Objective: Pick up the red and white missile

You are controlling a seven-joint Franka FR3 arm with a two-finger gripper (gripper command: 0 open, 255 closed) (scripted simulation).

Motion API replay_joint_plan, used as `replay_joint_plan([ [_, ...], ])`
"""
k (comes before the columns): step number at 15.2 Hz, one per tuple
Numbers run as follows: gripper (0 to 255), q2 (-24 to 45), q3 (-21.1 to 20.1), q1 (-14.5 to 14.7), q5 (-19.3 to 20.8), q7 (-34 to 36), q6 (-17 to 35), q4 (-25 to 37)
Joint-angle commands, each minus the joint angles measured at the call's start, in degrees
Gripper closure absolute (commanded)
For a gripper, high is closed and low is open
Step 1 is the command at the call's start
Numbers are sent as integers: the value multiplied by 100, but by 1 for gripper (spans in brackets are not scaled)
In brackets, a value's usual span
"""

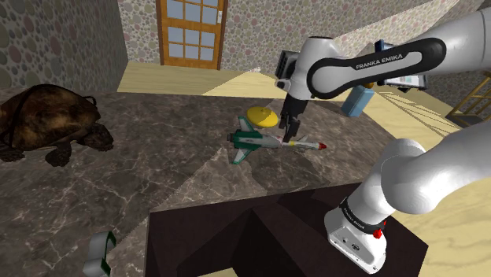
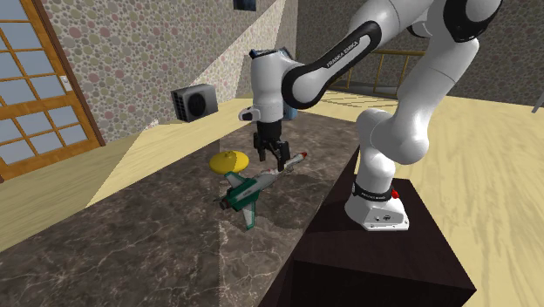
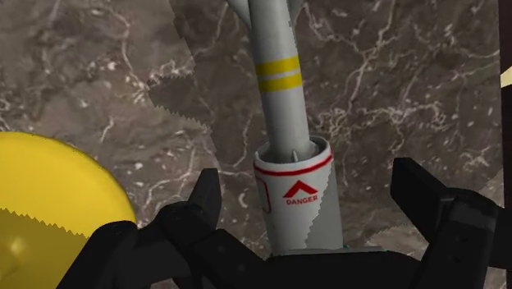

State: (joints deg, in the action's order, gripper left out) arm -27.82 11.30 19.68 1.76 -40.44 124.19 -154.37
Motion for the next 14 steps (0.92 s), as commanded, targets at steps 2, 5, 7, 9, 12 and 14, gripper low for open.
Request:
replay_joint_plan([
  [2, 0, 129, 32, 13, -7, -52, 288, -152],
  [5, 0, 279, 56, 25, -22, -79, 540, -256],
  [7, 255, 292, 58, 26, -24, -82, 543, -246],
  [9, 255, 301, 60, 27, -25, -84, 545, -239],
  [12, 255, 300, 59, 27, -25, -83, 545, -240],
  [14, 255, 299, 59, 27, -25, -83, 542, -237],
])
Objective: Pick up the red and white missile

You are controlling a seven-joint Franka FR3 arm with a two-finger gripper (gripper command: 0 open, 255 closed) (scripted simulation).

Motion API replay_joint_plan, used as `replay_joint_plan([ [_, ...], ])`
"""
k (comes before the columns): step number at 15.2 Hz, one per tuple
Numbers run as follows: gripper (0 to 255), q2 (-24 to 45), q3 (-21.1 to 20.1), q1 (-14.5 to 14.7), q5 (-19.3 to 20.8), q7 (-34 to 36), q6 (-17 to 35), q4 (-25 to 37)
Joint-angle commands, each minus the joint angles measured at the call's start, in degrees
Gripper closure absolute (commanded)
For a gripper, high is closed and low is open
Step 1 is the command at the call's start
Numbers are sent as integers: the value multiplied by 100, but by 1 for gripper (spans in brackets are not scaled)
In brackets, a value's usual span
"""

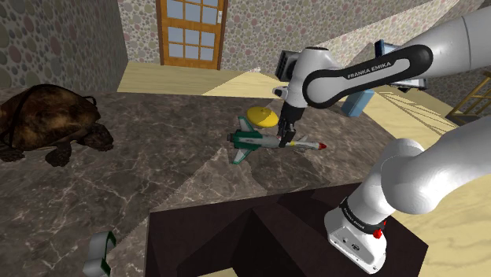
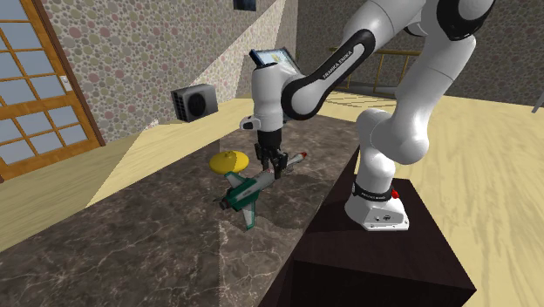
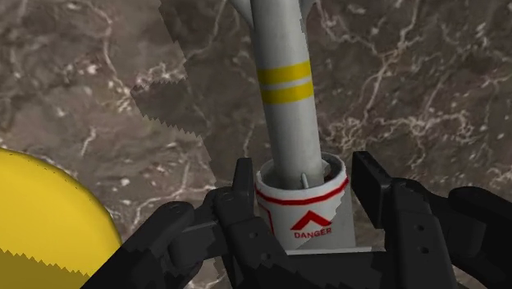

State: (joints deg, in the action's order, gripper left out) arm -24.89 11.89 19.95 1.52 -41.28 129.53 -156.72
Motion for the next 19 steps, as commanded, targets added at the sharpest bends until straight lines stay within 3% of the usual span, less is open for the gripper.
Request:
replay_joint_plan([
  [1, 255, 8, 0, 1, -1, 1, 9, -1],
  [19, 255, -706, -134, -38, 35, 132, -1408, 708],
])
